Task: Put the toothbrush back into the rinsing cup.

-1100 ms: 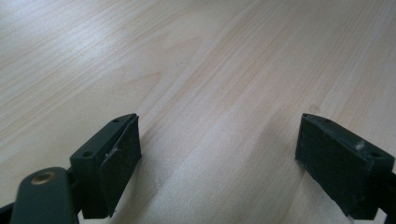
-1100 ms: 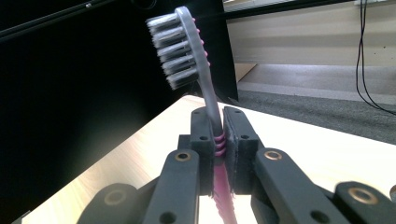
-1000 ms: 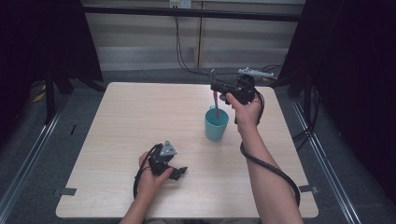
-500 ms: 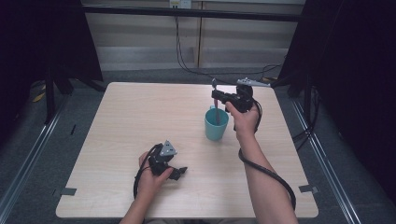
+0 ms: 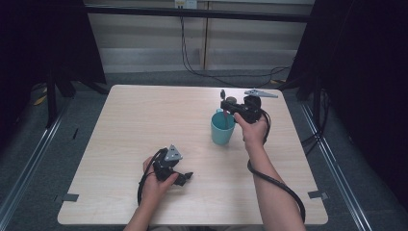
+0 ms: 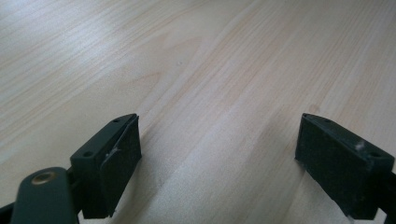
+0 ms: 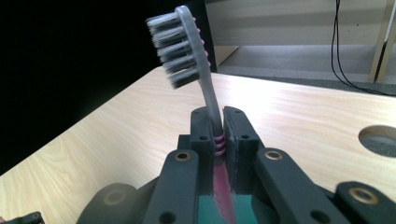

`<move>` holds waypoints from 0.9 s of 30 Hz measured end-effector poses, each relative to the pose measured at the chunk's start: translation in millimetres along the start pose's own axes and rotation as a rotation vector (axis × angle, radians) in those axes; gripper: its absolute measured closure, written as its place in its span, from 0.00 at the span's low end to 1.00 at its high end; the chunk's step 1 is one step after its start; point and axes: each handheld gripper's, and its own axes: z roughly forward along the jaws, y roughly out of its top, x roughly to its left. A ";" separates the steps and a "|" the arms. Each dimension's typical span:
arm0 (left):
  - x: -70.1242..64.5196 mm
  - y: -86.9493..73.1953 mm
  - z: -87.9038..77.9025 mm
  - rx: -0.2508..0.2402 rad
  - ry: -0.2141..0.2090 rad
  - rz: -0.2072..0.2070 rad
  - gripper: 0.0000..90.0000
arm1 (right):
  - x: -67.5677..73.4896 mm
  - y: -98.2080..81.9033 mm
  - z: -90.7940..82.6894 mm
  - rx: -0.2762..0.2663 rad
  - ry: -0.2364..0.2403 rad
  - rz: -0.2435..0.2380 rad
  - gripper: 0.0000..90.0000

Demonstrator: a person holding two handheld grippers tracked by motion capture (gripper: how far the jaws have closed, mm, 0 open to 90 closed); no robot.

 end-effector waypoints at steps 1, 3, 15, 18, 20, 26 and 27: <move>0.1 0.0 -0.1 0.001 0.001 0.002 0.15 | -1.2 -2.5 0.0 0.003 -0.001 0.001 0.92; -0.1 0.0 0.0 -0.001 0.001 0.000 0.15 | -2.4 -5.8 0.1 0.004 -0.005 0.001 0.92; 0.4 0.1 -0.4 0.006 -0.001 0.011 0.16 | -7.5 -20.4 0.7 0.023 -0.018 0.003 0.92; 0.4 0.1 -0.5 0.007 -0.001 0.011 0.16 | -7.5 -21.6 0.7 0.026 -0.018 0.001 0.91; 0.3 0.1 -0.5 0.006 -0.001 0.011 0.16 | -7.6 -22.4 0.8 0.029 -0.016 0.005 0.91; -0.1 -0.2 -0.9 0.007 0.000 0.013 0.16 | -6.5 -22.3 0.4 0.036 -0.028 -0.004 0.78; -0.2 -0.2 -0.9 0.007 0.002 0.012 0.16 | -5.8 -22.0 0.2 0.042 -0.030 -0.010 0.74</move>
